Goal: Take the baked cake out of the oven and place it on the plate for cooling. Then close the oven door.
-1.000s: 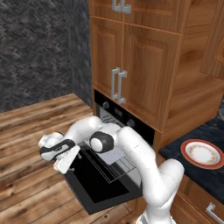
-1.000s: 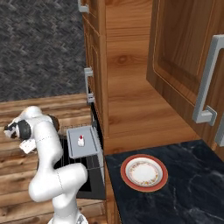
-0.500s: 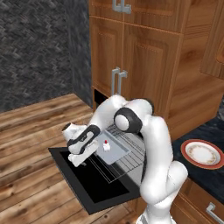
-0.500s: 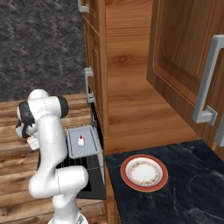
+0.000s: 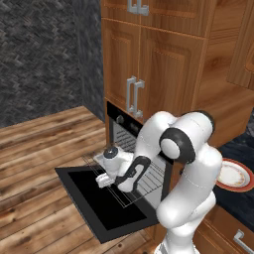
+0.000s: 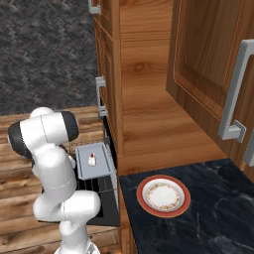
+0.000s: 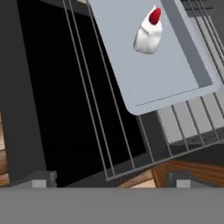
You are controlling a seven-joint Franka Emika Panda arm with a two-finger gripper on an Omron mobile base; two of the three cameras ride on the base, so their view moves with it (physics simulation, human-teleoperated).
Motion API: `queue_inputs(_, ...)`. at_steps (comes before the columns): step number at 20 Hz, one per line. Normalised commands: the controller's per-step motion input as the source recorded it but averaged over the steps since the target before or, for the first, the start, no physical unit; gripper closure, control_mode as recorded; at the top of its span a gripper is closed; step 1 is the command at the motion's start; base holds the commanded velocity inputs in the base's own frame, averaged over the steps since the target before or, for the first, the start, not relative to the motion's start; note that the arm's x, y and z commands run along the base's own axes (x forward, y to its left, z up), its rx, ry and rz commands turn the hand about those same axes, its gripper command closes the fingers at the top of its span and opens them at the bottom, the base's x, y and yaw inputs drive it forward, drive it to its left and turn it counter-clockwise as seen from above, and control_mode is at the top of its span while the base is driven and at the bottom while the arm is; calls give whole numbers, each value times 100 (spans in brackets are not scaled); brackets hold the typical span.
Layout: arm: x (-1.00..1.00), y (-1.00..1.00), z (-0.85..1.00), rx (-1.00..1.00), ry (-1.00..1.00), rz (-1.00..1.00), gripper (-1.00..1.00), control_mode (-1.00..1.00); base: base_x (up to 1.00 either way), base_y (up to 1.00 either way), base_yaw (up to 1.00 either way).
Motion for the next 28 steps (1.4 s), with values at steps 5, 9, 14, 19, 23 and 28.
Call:
queue_inputs(5, 0, 0, 93, 15, -7, -30, -100, -100, 0, 0, 0)
queue_inputs(9, 0, 0, 100, 7, 6, -27, -100, -100, 0, 0, 0)
queue_inputs(14, 0, 3, 100, 0, 21, -17, -100, -100, 0, 0, 0)
queue_inputs(19, 12, 0, 99, 0, 29, -7, -100, -100, 0, 0, 0)
queue_inputs(23, 16, 0, 45, -10, 24, 0, -100, -100, 0, 0, 0)
queue_inputs(28, 10, 0, 2, -14, 4, 0, -100, -100, 0, 0, 0)
